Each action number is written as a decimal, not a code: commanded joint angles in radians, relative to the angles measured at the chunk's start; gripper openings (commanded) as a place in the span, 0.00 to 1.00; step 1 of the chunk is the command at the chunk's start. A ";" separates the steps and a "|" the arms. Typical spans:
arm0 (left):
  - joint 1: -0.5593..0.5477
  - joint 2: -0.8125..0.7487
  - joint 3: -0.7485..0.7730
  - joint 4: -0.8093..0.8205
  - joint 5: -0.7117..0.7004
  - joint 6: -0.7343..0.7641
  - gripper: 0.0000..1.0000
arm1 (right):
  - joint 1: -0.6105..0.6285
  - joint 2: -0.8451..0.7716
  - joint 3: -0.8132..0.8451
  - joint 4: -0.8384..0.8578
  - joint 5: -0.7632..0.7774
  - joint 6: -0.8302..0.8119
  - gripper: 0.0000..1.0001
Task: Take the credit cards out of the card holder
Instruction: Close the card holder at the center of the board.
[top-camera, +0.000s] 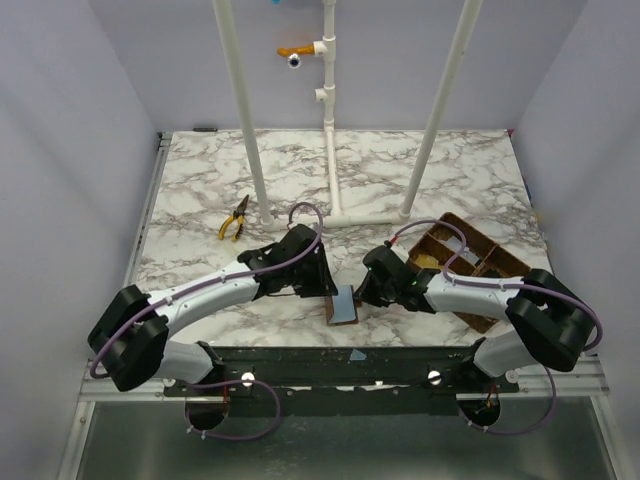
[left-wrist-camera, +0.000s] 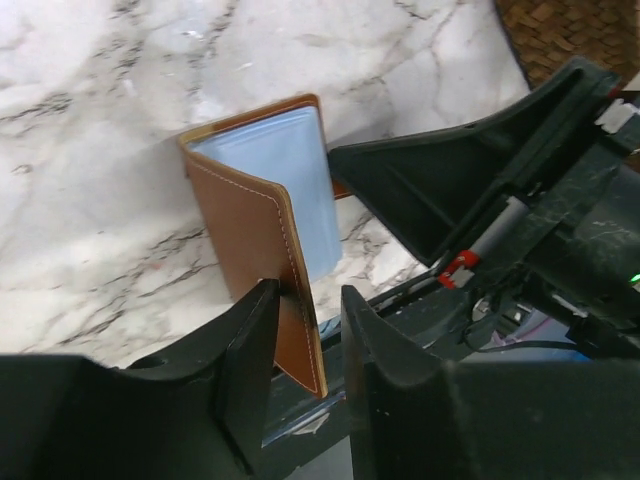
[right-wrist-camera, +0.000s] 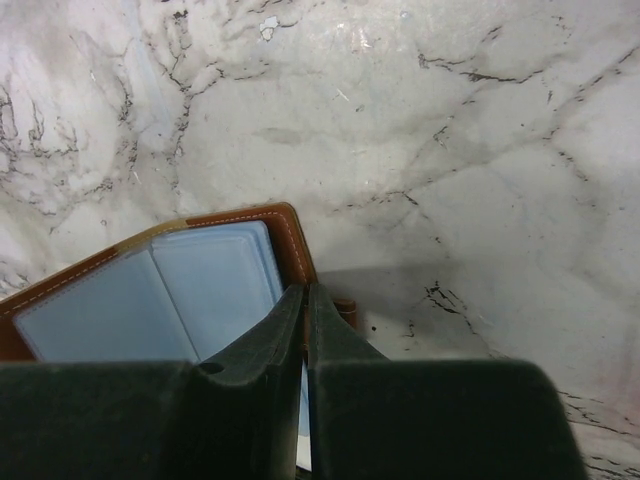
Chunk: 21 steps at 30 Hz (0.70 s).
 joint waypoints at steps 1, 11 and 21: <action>-0.021 0.054 0.042 0.083 0.053 -0.008 0.35 | 0.005 0.014 -0.021 -0.006 -0.011 0.005 0.09; -0.026 0.177 0.024 0.186 0.077 -0.036 0.09 | 0.006 -0.031 -0.035 -0.029 0.007 0.015 0.06; -0.026 0.291 0.001 0.218 0.061 -0.065 0.00 | 0.006 -0.075 -0.016 -0.091 0.051 0.005 0.06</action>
